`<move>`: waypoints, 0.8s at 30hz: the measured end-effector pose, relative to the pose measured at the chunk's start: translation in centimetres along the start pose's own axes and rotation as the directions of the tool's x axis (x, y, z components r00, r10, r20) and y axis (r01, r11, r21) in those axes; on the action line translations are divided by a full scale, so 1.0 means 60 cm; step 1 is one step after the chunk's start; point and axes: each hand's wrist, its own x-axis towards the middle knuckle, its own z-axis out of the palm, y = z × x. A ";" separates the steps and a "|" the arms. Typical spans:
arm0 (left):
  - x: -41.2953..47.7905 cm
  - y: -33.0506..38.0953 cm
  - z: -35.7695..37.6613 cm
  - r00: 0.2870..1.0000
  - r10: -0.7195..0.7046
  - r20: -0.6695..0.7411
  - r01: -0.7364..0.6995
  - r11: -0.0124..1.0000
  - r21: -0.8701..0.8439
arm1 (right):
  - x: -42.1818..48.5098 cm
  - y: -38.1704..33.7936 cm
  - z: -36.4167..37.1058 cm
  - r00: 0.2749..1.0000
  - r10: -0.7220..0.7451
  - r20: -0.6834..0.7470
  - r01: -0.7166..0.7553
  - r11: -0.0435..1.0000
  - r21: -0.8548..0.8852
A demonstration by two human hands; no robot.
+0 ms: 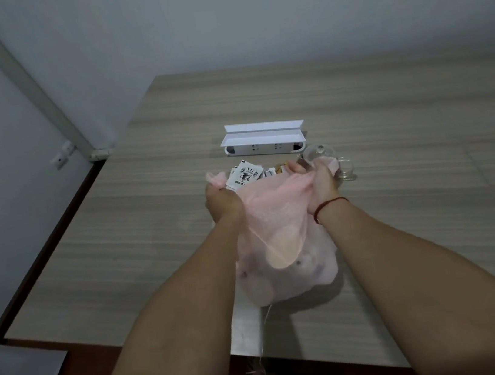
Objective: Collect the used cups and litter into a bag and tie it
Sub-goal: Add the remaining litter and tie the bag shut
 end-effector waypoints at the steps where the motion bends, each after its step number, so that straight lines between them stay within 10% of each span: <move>1: -0.007 -0.001 0.003 1.000 0.030 0.000 -0.029 0.995 0.096 | -0.006 -0.003 0.010 1.000 -0.019 -0.012 0.020 0.995 0.095; 3: -0.014 0.003 0.004 0.998 0.068 0.015 -0.070 0.968 0.240 | -0.016 -0.006 0.021 0.995 -0.077 -0.057 0.081 0.994 0.075; 6: -0.017 0.011 0.005 0.994 0.094 0.057 -0.108 0.922 0.372 | -0.012 -0.002 0.018 0.986 -0.168 0.012 0.151 0.852 -0.501; 9: -0.036 0.020 0.019 0.981 0.160 0.114 -0.195 0.855 0.480 | -0.010 0.013 0.022 0.931 -0.303 0.203 0.322 0.422 -0.848; 14: -0.045 0.032 0.033 0.954 0.217 0.206 -0.299 0.750 0.591 | -0.021 0.002 0.037 0.734 -0.414 0.538 0.435 -0.322 -0.841; 16: -0.040 0.030 0.028 0.944 0.225 0.240 -0.328 0.689 0.646 | -0.021 -0.009 0.042 0.710 -0.445 0.546 0.523 -0.186 -0.832; 19: -0.033 0.023 0.023 0.932 0.246 0.266 -0.363 0.614 0.701 | -0.022 -0.020 0.059 0.900 -0.398 0.177 0.428 0.733 -0.529; 20: -0.034 0.023 0.023 0.931 0.244 0.272 -0.366 0.611 0.702 | -0.022 -0.024 0.061 0.944 -0.318 0.087 0.329 0.890 -0.316; 24: -0.034 0.025 0.025 0.943 0.195 0.270 -0.328 0.679 0.657 | -0.017 -0.020 0.045 0.985 -0.166 0.053 0.174 0.962 -0.210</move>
